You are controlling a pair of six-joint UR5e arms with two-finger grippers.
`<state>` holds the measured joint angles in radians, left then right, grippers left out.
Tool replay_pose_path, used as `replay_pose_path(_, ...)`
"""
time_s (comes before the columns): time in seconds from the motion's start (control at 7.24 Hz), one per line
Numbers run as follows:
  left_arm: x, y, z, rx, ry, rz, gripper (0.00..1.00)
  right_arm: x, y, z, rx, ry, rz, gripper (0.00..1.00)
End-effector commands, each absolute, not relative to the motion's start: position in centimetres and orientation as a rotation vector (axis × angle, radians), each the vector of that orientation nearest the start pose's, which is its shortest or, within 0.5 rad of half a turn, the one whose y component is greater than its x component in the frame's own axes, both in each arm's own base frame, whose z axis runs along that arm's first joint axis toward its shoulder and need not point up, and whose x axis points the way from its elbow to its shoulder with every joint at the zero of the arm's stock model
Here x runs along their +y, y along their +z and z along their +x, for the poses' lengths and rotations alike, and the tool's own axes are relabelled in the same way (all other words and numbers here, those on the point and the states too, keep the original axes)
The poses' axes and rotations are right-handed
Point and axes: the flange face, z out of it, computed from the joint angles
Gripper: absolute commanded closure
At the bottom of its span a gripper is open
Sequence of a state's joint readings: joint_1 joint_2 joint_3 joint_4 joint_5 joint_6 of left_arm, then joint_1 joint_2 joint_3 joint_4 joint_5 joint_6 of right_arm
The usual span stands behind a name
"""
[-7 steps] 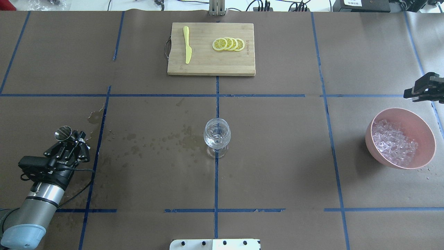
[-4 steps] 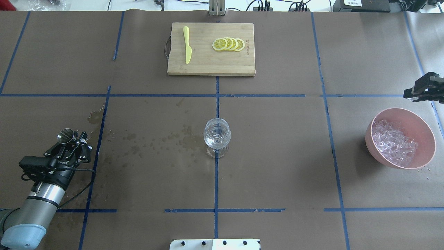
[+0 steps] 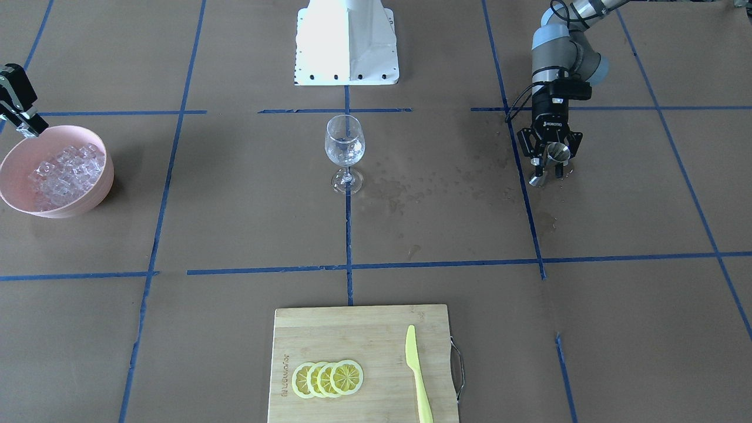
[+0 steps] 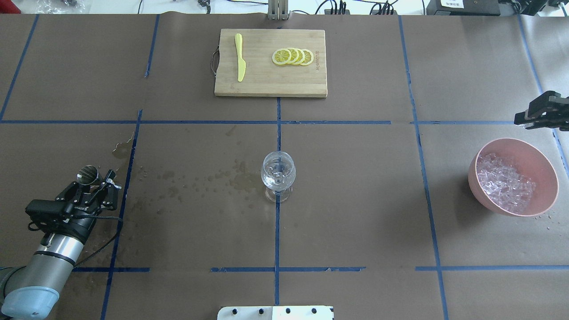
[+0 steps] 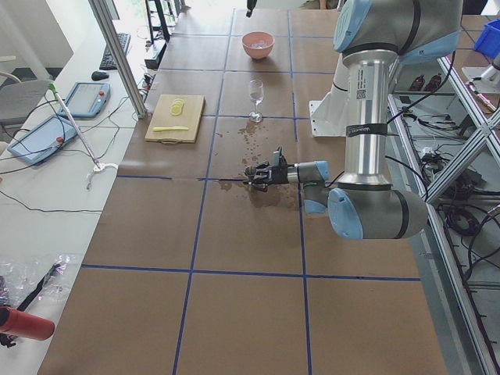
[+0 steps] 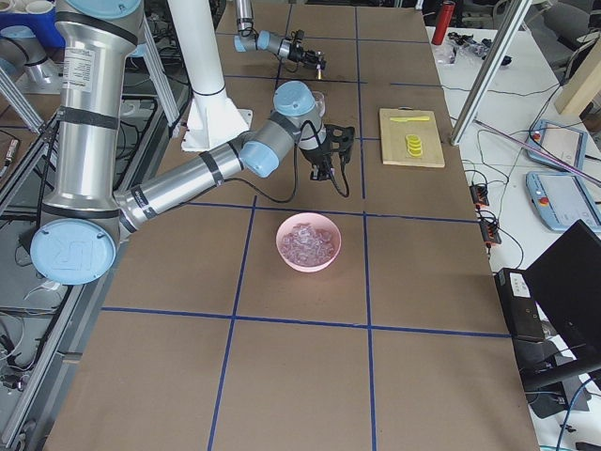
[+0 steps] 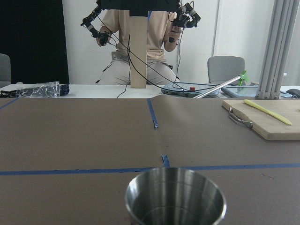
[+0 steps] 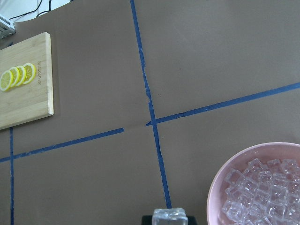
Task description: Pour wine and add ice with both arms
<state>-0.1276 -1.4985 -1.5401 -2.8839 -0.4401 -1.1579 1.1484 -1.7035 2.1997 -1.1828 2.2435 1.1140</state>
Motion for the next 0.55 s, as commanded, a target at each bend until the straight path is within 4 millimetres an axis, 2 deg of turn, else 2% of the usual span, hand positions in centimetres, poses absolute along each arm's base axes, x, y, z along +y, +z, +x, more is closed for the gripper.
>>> replay_pose_path(0.0, -27.6, 54.9, 40.6, 0.784, -0.411, 1.179, 0.00, -40.7, 35.9, -10.7, -1.070, 0.307, 0.173, 1.00)
replay_pose_path(0.28, -27.5, 54.1, 40.7, 0.828, -0.360, 1.125, 0.00, -40.8, 35.6, -10.9, -1.078, 0.299, 0.173, 1.00)
replay_pose_path(0.41, -27.5, 54.5, 39.9, 0.817, -0.339, 1.120, 0.00, -41.1, 34.9, -11.0, -1.089, 0.292, 0.183, 1.00)
